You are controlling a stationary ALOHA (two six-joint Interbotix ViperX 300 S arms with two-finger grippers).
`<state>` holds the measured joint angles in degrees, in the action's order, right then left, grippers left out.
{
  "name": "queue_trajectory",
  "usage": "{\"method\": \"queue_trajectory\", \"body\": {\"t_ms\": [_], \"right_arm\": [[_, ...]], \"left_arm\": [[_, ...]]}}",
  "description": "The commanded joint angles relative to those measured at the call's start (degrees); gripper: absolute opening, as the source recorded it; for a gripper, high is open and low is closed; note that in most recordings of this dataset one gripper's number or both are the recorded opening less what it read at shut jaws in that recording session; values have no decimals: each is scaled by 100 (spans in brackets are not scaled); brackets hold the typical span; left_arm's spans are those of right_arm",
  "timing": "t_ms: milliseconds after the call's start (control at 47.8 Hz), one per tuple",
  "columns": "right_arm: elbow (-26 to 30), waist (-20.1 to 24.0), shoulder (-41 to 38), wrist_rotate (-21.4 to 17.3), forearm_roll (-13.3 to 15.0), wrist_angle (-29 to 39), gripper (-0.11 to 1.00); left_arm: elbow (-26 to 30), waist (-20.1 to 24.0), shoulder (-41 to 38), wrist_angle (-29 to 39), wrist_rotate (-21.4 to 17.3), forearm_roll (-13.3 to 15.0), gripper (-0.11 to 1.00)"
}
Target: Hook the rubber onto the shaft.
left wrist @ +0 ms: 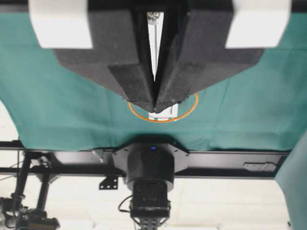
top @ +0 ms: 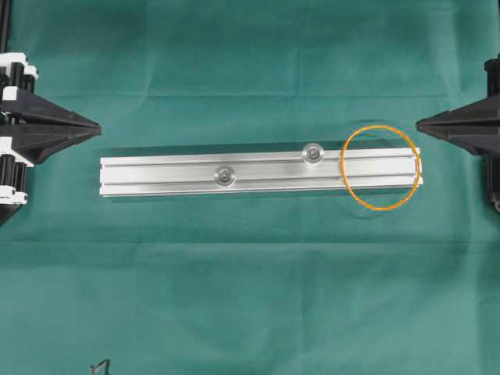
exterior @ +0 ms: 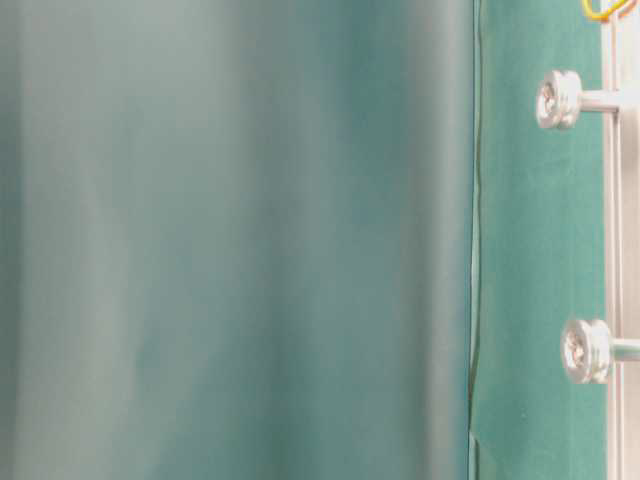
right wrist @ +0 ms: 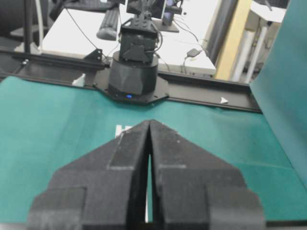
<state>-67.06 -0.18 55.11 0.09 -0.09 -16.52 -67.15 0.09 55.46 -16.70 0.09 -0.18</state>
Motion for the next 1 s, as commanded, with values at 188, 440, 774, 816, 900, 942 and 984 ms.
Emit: {"method": "queue_trajectory", "body": {"t_ms": [188,440,774,816,900,942,984], "right_arm": [[149,0,-53,-9,0,220,3],[255,0,-53,-26,0,431,3],[677,-9,-62,-79,-18,2373,3],[738,0,-70,-79,-18,2689,3],[870,0,-88,-79,-26,3322,3],[940,0,-105,-79,-18,3656,3],[984,0,-132,-79,-18,3894,3]], "left_arm": [[237,9,62,360,-9,-141,0],[272,9,79,466,0,-141,0],[677,9,35,2232,26,-141,0],[756,0,26,2549,35,-141,0],[923,0,9,3243,53,-141,0],[1011,9,-18,3542,44,-141,0],[1072,9,-35,3771,44,-132,0]]}}
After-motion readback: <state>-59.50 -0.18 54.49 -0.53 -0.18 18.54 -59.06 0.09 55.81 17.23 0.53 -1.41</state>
